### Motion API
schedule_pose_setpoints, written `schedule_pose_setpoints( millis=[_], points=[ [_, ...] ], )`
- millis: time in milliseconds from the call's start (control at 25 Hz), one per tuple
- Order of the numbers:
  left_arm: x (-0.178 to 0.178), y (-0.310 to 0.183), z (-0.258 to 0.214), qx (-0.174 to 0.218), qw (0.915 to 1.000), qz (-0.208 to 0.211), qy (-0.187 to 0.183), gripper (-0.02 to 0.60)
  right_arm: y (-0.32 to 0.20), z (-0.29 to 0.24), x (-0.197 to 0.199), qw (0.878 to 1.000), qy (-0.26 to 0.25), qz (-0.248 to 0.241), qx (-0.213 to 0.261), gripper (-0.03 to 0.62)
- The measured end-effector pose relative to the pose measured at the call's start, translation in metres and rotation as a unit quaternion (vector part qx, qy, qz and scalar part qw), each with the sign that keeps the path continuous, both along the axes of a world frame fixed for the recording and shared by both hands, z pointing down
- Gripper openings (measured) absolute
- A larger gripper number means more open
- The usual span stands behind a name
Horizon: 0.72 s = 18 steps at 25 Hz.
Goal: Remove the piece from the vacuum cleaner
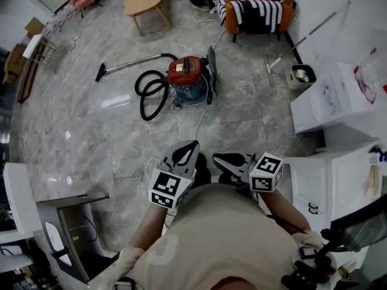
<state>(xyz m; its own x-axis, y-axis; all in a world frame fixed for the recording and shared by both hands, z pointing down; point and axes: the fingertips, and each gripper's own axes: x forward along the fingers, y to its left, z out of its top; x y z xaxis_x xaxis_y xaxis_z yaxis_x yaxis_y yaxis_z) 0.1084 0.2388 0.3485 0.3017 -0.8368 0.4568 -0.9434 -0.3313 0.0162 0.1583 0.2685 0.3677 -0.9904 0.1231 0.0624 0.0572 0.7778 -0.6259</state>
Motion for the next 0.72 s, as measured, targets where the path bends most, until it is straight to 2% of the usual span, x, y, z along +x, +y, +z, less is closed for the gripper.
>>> schedule_pose_setpoints(
  millis=[200,440,720],
  points=[
    [-0.04,-0.022,-0.004,0.02,0.9997,-0.009,0.009,-0.006,-0.02,0.005,-0.032,0.999,0.034,0.013,0.008,0.002],
    [-0.097,-0.037,-0.012,0.028,0.9993,0.003,0.026,-0.006,-0.037,-0.005,-0.088,0.994,0.073,0.026,0.074,0.002],
    [-0.148,-0.059,-0.01,0.042,0.9983,0.016,0.037,-0.006,-0.067,-0.004,-0.132,0.988,0.104,0.05,0.099,0.002]
  ],
)
